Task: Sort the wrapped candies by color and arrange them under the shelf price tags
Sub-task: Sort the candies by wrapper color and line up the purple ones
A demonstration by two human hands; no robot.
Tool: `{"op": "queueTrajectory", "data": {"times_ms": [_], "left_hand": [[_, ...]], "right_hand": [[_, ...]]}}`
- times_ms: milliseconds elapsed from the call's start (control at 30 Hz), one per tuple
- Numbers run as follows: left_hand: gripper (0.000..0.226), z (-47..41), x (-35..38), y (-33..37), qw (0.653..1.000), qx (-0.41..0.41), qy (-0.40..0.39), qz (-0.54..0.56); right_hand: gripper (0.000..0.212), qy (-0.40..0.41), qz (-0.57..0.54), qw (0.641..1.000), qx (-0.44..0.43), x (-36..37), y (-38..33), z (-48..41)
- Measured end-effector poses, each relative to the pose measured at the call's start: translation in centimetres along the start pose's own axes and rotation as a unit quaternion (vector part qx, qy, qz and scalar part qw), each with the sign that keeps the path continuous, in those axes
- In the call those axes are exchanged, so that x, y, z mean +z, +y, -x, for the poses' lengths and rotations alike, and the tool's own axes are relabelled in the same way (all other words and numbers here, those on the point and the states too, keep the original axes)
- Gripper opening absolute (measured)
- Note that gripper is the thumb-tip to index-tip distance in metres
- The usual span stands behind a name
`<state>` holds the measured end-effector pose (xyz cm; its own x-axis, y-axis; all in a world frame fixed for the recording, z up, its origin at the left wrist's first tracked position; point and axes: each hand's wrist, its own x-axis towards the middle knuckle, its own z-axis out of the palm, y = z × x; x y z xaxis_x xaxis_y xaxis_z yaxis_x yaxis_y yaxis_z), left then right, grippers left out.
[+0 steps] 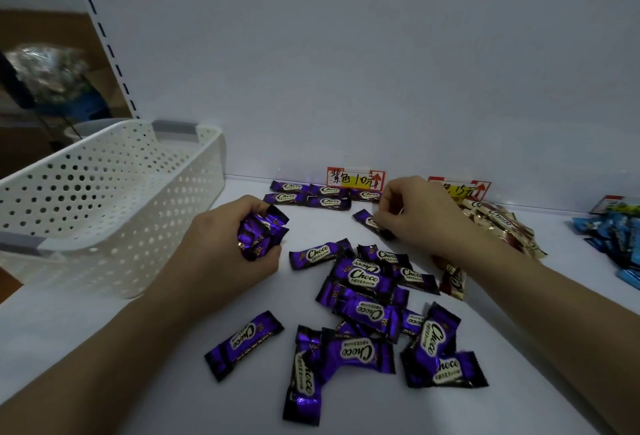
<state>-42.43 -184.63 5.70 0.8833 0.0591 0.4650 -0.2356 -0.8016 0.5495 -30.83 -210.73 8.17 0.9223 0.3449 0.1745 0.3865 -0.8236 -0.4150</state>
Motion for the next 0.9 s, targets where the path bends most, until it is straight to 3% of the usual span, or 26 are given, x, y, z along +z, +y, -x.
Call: {"op": "queueTrajectory", "data": {"times_ms": [200,433,900], "left_hand": [[0.031,0.1,0.1,-0.1,0.999,-0.030,-0.027,0.012],[0.038,-0.1,0.1,-0.3,0.999,-0.040,-0.034,0.012],[0.042,-0.2,-0.1,-0.1,0.997,-0.054,-0.034,0.030]], "right_hand": [[0.015,-0.043,0.013,0.998,-0.040,-0.5,0.2,0.2],[0.005,0.030,0.004,0.999,-0.023,0.5,0.4,-0.9],[0.012,0.085,0.028,0.995,-0.044,1.7,0.7,-1.0]]}}
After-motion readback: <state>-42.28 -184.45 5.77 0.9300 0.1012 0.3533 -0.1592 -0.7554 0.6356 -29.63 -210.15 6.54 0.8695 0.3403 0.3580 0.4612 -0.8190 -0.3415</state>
